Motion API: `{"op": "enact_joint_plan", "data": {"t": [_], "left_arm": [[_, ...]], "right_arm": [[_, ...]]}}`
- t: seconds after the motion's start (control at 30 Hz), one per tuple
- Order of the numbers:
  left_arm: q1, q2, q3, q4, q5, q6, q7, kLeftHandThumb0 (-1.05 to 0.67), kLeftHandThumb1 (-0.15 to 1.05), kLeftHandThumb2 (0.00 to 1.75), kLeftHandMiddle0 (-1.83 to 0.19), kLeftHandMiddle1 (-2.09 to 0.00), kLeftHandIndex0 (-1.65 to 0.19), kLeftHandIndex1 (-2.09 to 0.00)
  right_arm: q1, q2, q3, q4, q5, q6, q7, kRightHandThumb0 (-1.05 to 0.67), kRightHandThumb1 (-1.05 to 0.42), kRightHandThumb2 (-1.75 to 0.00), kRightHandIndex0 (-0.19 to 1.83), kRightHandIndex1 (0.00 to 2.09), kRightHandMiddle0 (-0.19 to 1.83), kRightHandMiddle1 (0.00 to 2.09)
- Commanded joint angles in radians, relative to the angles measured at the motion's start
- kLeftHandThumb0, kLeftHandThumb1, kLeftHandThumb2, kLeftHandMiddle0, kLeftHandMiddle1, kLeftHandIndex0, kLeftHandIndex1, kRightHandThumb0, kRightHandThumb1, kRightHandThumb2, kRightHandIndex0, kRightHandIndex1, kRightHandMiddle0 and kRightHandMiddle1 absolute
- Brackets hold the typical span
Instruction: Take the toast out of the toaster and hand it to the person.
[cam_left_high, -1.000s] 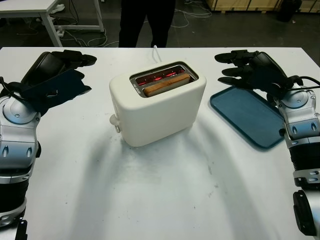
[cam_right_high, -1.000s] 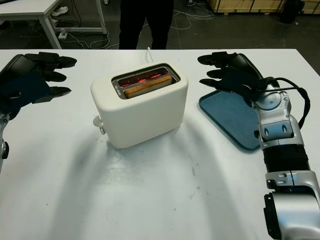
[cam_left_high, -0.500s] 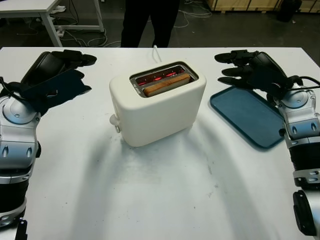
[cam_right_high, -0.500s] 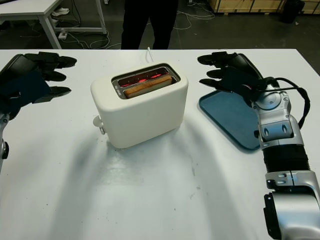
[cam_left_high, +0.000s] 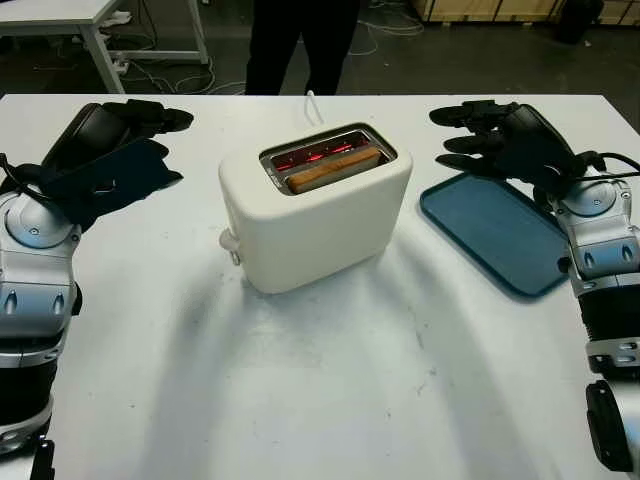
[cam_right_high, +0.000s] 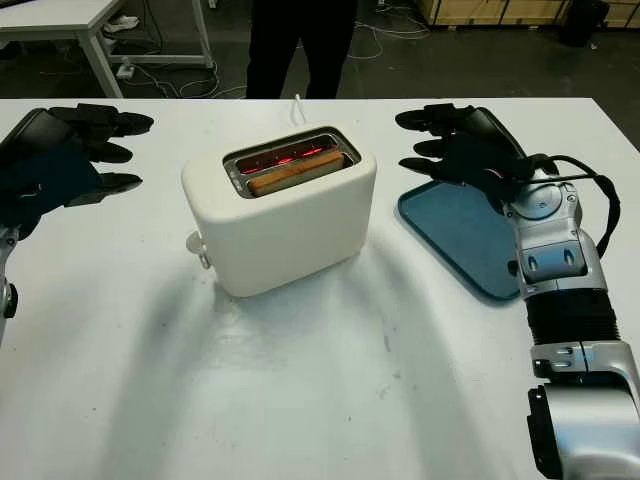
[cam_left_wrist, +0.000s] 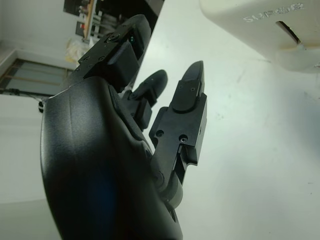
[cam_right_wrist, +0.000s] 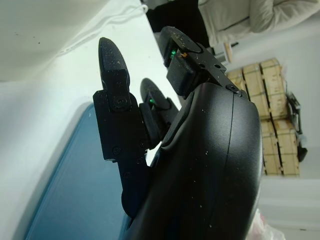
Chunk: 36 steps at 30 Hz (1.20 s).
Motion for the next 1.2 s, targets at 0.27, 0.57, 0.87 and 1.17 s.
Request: {"op": "enact_joint_plan", "data": {"t": [0.27, 0.57, 0.87, 1.17], "left_arm": [[0.009, -0.001, 0.009, 0.001, -0.004, -0.016, 0.012, -0.01, 0.92, 0.12, -0.46, -0.56, -0.63, 0.00], [0.005, 0.003, 0.004, -0.003, -0.001, -0.007, 0.009, -0.01, 0.92, 0.13, -0.46, -0.57, -0.63, 0.00], [0.002, 0.007, -0.004, 0.000, 0.004, -0.010, 0.007, 0.00, 0.92, 0.13, -0.45, -0.58, -0.63, 0.00], [-0.002, 0.006, -0.007, 0.000, 0.007, -0.008, 0.007, 0.01, 0.92, 0.13, -0.46, -0.58, -0.64, -0.01]], "right_arm": [[-0.007, 0.006, 0.005, -0.018, -0.002, 0.022, 0.001, -0.40, -0.92, -0.09, 0.69, 0.00, 0.59, 0.00], [-0.005, 0.006, 0.003, -0.014, 0.000, 0.010, -0.002, -0.39, -0.92, -0.10, 0.69, 0.00, 0.58, 0.00], [-0.006, 0.002, 0.002, -0.016, 0.001, 0.011, 0.003, -0.39, -0.92, -0.09, 0.68, 0.00, 0.58, 0.00], [-0.009, 0.004, 0.003, -0.011, 0.001, 0.010, 0.003, -0.39, -0.92, -0.09, 0.68, 0.00, 0.58, 0.00]]}}
